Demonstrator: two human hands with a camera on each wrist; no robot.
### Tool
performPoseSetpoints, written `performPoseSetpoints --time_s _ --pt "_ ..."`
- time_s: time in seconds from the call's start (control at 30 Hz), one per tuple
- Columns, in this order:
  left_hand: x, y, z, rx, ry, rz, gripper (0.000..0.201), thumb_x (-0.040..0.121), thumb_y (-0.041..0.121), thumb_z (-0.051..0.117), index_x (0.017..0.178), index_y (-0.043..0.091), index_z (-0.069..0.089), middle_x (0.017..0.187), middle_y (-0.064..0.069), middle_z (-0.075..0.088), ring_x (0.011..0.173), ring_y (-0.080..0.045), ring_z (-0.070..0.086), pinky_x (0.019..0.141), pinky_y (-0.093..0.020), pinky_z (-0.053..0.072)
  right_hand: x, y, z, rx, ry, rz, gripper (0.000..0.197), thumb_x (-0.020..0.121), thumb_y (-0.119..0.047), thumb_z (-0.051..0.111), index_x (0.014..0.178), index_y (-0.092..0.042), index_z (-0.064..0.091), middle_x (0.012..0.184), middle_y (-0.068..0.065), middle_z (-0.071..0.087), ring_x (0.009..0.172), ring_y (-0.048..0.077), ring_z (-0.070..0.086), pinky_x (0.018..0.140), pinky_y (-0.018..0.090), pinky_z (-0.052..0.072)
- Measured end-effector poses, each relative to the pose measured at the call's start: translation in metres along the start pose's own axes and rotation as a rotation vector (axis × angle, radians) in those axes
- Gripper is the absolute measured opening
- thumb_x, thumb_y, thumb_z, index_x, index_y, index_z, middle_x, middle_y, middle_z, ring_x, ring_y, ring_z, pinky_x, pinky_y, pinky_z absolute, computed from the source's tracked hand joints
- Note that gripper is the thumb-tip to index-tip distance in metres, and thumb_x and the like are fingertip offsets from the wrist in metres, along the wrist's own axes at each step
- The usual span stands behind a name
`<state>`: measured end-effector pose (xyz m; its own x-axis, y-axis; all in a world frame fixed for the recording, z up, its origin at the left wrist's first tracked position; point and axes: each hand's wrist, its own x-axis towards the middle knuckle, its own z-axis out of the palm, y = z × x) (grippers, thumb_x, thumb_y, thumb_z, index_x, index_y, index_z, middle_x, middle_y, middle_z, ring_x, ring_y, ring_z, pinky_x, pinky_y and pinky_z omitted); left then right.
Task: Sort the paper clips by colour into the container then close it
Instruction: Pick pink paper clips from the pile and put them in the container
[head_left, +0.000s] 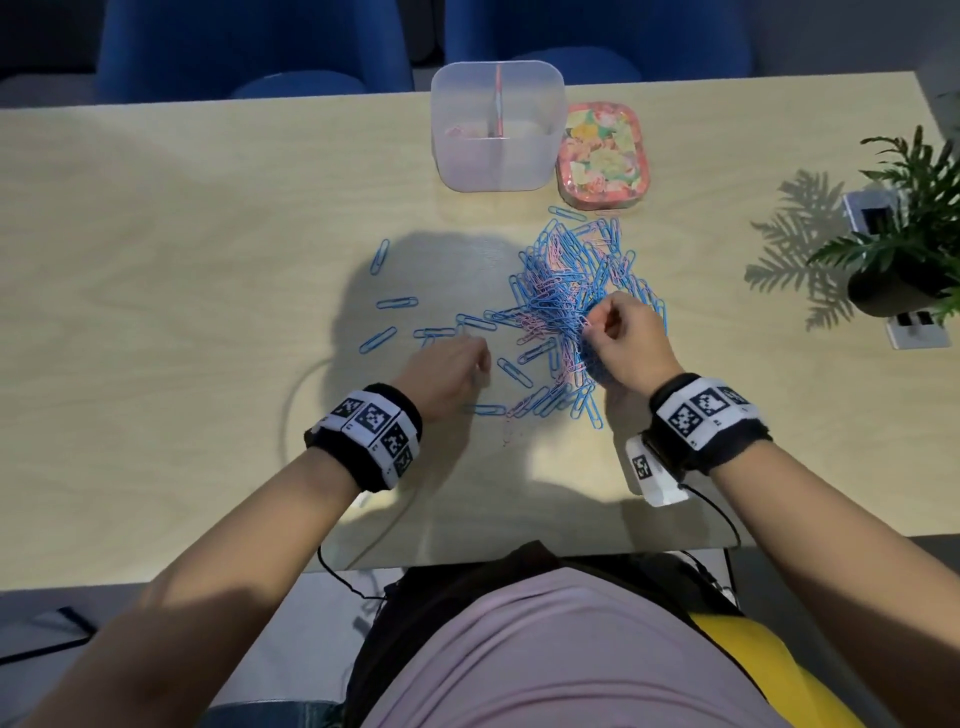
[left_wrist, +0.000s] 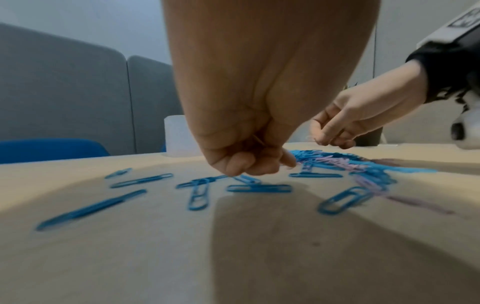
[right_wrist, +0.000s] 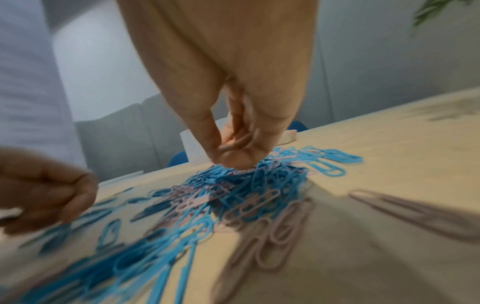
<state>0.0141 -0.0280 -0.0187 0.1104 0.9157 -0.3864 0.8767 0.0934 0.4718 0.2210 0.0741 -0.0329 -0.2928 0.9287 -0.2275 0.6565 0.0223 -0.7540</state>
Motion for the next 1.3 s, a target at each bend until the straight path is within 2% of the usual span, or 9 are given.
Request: performPoseSetpoints --time_s 0.1,0.2,0.43,0.53,0.77,0.93,1.07,1.2,1.3 --pt "-0.003 0.018 0.016 -0.033 -0.036 0.046 0.024 0.095 0.030 0.043 0.102 0.009 0.052 0.106 -0.009 0.058 0.099 -0.026 0.054 0.085 -0.037 0.041 -0.008 0.000 -0.002 0.319 -0.101 0.149 0.022 0.092 0.003 0.040 0.096 -0.011 0.055 0.053 0.003 0.042 0.032 0.002 0.039 0.039 0.016 0.034" --pt "0.001 0.029 0.032 0.065 -0.025 0.029 0.039 0.089 0.050 0.048 0.100 0.013 0.053 0.105 -0.007 0.059 0.097 -0.024 0.054 0.080 -0.036 0.043 -0.011 0.001 -0.003 0.398 -0.157 0.244 0.031 0.092 0.002 0.036 0.077 -0.014 0.058 0.047 0.003 0.048 0.029 0.005 0.037 0.037 0.013 0.028" --pt "0.013 0.026 0.032 -0.068 0.022 0.006 0.020 0.093 0.022 0.049 0.101 0.004 0.055 0.108 -0.014 0.057 0.102 -0.029 0.054 0.086 -0.035 0.039 -0.022 0.001 -0.002 -0.604 -0.358 -0.400 0.016 0.088 -0.022 0.053 0.094 -0.028 0.068 0.087 0.002 0.058 0.081 0.024 0.057 0.063 0.027 0.033" --pt "0.013 0.020 0.018 -0.242 0.063 -0.041 0.017 0.093 0.020 0.051 0.096 0.004 0.056 0.101 -0.014 0.061 0.095 -0.026 0.056 0.084 -0.032 0.040 -0.019 0.000 -0.002 -0.606 -0.295 -0.458 0.016 0.087 -0.019 0.054 0.091 -0.022 0.069 0.094 0.004 0.059 0.089 0.029 0.060 0.062 0.029 0.032" --pt "0.007 0.006 0.003 -0.551 -0.099 -0.067 0.021 0.094 0.002 0.038 0.088 0.016 0.051 0.069 0.004 0.061 0.057 0.005 0.057 0.067 -0.014 0.046 0.000 -0.004 -0.010 -0.036 -0.163 -0.150 0.009 0.086 -0.018 0.063 0.087 -0.012 0.070 0.082 0.001 0.064 0.074 0.013 0.058 0.079 0.037 0.048" --pt "0.001 0.017 0.010 -0.366 -0.173 0.006 0.019 0.092 0.013 0.042 0.101 0.008 0.058 0.073 0.007 0.052 0.070 -0.012 0.048 0.063 -0.018 0.037 0.001 -0.003 -0.018 0.459 -0.116 0.125 0.020 0.096 -0.009 0.047 0.078 -0.015 0.052 0.049 -0.007 0.060 0.038 0.005 0.050 0.035 0.017 0.040" --pt "-0.002 0.017 0.023 -0.007 -0.215 0.176 0.024 0.084 0.029 0.062 0.103 0.015 0.058 0.103 -0.002 0.060 0.092 -0.020 0.057 0.076 -0.028 0.043 -0.006 -0.011 -0.025 0.721 -0.180 0.371 0.022 0.095 -0.006 0.039 0.078 -0.012 0.052 0.058 0.004 0.051 0.044 0.012 0.053 0.036 0.020 0.042" --pt "-0.002 0.016 0.026 0.141 -0.177 0.213 0.017 0.088 0.028 0.057 0.101 0.016 0.060 0.106 -0.003 0.058 0.098 -0.021 0.058 0.069 -0.026 0.036 -0.016 -0.008 -0.014 0.246 -0.296 0.098 0.026 0.090 -0.023 0.057 0.065 -0.016 0.054 0.053 0.005 0.042 0.040 0.015 0.037 0.044 0.022 0.030" --pt "-0.003 0.017 0.028 0.141 -0.184 0.195 0.017 0.091 0.024 0.051 0.100 0.011 0.058 0.104 -0.008 0.057 0.094 -0.024 0.056 0.072 -0.029 0.038 -0.023 -0.006 -0.004 -0.396 -0.357 -0.190 0.007 0.084 -0.028 0.062 0.082 -0.023 0.066 0.063 -0.002 0.057 0.064 0.021 0.053 0.060 0.028 0.036"
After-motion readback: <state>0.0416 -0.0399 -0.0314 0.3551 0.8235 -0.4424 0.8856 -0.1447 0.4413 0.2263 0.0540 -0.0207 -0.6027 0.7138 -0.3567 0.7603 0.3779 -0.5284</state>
